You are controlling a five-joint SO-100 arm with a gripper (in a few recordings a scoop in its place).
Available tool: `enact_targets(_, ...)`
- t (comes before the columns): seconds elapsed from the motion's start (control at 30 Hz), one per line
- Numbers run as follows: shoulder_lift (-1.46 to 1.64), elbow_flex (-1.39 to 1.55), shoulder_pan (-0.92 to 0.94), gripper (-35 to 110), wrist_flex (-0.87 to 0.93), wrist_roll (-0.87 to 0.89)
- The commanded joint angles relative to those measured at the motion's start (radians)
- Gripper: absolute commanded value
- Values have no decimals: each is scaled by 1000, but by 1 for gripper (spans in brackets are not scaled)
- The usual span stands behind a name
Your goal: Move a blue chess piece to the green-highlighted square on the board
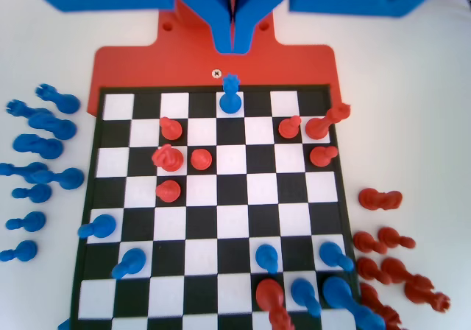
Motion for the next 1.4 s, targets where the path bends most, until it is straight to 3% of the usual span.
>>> enact_targets(0.0,-2,-135,3,3,18,-23)
enact_targets(0.37,-117,-186,6,12,-34,-69)
enact_targets(1.37,-241,-189,2,12,-77,-61)
